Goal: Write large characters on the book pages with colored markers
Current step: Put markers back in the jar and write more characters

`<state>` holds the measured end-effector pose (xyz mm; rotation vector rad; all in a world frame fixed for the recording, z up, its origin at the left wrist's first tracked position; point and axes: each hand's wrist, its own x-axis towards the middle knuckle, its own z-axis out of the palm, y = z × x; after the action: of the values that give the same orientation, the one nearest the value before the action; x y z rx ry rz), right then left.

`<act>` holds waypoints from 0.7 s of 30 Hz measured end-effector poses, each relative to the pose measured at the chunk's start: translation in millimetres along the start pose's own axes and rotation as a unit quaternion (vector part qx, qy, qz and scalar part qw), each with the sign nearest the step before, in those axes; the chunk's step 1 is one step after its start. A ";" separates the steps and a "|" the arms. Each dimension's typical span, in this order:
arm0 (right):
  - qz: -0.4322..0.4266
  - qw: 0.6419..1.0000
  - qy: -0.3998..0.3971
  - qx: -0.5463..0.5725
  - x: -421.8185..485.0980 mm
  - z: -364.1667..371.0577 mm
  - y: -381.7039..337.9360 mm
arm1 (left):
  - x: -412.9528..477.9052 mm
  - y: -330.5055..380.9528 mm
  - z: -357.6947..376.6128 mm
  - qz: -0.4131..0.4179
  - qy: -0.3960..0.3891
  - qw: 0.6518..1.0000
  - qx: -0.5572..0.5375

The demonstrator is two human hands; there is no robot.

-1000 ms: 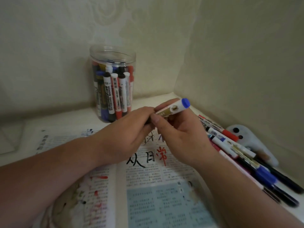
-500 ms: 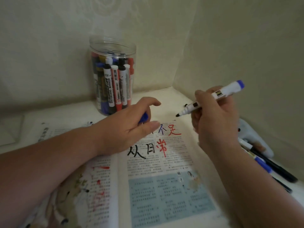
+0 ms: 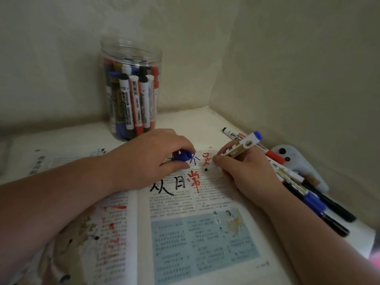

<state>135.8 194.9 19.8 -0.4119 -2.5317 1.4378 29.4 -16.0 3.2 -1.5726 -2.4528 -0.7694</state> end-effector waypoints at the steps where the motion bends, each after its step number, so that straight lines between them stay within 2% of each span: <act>1: -0.001 1.000 0.006 0.000 1.1 -0.3 0.3 | 0.0 -1.3 0.6 -0.002 0.001 1.000 -0.007; 7: -0.013 1.000 -0.005 -0.002 2.8 -0.6 6.8 | 1.7 -5.0 2.8 -0.001 0.021 0.999 -0.035; 11: -0.020 0.999 -0.012 -0.047 2.8 -1.0 7.8 | 2.0 -5.6 4.6 -0.004 0.021 0.999 -0.026; 15: -0.025 0.996 0.025 -0.079 5.6 0.2 8.6 | 2.1 -6.6 4.6 -0.007 0.012 1.000 -0.024; 17: -0.029 0.997 0.032 -0.061 5.9 0.8 9.5 | 1.9 -7.1 4.7 -0.010 0.017 0.999 -0.030; 21: -0.044 0.999 -0.003 -0.008 1.9 0.6 9.9 | 1.7 -8.7 5.7 -0.016 0.025 0.999 -0.037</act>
<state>135.2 199.8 11.0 -0.2939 -2.5344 1.3896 21.9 -14.8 -4.1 -1.5223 -2.4475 -0.9035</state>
